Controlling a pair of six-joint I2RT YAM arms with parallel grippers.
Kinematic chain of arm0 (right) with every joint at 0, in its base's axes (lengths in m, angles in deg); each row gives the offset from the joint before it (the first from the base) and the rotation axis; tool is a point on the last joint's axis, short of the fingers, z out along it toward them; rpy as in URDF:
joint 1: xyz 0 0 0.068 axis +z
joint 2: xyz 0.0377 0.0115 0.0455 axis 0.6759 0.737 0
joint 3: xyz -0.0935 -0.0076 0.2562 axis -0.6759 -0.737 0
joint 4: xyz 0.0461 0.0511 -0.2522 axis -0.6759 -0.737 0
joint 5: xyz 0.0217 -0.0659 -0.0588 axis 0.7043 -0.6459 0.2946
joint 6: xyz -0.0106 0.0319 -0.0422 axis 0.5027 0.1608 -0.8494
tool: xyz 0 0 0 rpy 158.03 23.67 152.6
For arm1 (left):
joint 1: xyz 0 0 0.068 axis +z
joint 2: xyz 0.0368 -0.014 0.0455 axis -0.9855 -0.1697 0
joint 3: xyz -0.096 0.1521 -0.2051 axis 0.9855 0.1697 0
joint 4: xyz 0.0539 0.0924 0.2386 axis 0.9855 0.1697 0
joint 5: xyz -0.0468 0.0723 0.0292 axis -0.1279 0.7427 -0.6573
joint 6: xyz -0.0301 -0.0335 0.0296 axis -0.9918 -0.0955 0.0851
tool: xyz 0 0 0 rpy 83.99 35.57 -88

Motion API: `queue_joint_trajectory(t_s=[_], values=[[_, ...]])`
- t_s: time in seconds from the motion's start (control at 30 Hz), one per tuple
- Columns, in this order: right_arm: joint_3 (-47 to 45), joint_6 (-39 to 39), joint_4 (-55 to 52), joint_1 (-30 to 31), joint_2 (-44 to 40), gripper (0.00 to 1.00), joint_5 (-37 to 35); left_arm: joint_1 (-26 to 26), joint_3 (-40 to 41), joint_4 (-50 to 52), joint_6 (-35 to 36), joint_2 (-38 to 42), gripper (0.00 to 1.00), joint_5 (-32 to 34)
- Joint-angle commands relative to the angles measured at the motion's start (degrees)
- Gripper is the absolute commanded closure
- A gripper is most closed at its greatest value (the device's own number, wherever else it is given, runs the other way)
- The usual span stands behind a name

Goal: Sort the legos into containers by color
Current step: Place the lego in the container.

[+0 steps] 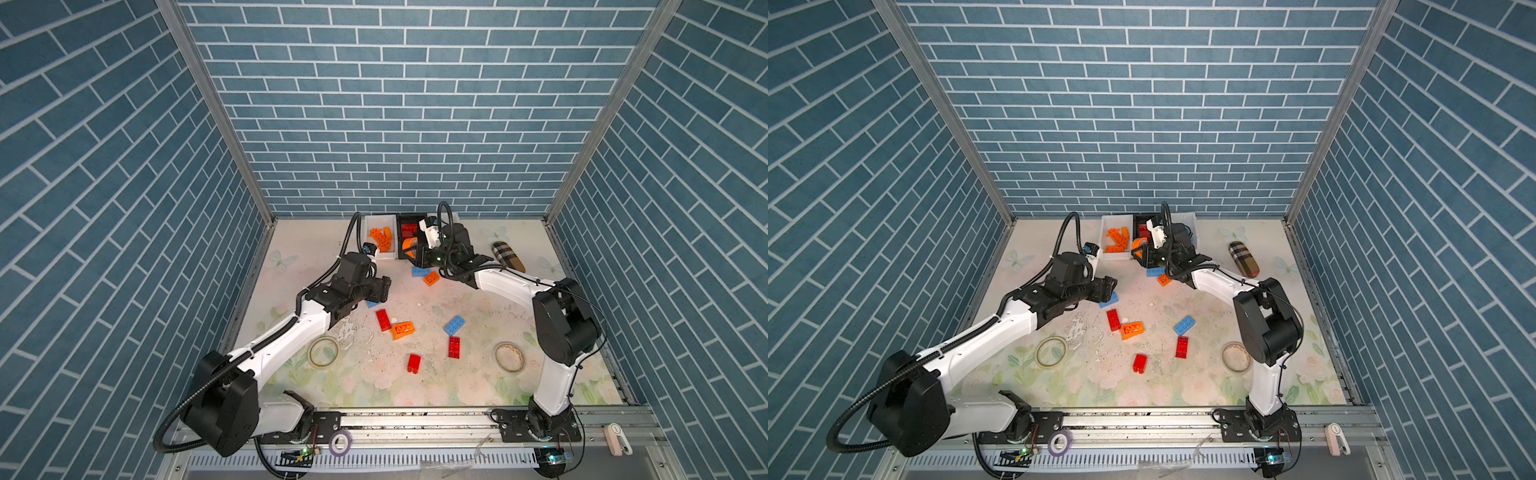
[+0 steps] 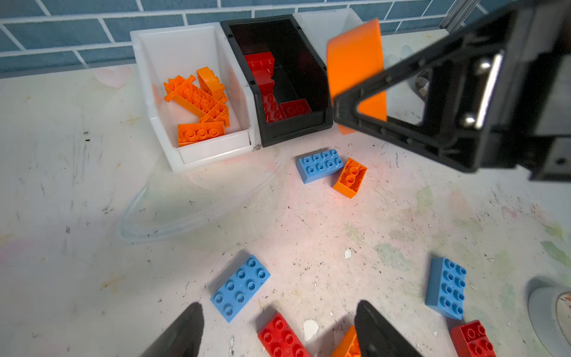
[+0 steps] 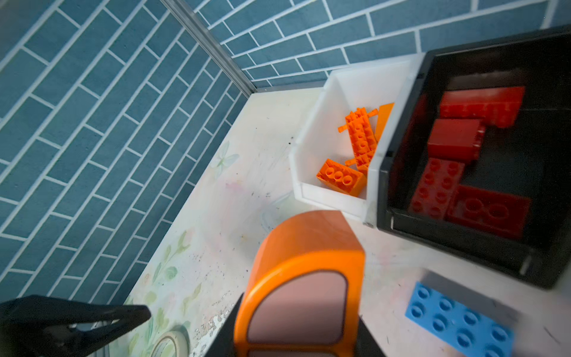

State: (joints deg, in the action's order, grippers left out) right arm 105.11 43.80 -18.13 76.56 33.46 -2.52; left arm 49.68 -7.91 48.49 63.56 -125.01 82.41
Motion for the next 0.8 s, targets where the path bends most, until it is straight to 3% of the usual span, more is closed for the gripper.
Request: queue_joint_trajectory(t_s=[0.0,0.23,0.57,0.77], values=[[4.40,0.75,5.90,-0.27,4.25,0.71,3.68,0.23,2.45,5.22,-1.96,2.03,0.21,2.05],[14.53,5.51,10.17,-0.53,14.63,0.71,6.96,0.49,6.63,8.85,-5.89,6.13,0.21,4.22],[26.97,15.45,8.90,-2.22,26.30,0.70,4.74,0.48,11.58,6.92,-8.14,6.78,0.21,-0.65],[37.75,15.92,3.38,-2.78,32.84,0.68,4.88,0.14,13.82,4.62,-7.34,7.31,0.22,-5.24]])
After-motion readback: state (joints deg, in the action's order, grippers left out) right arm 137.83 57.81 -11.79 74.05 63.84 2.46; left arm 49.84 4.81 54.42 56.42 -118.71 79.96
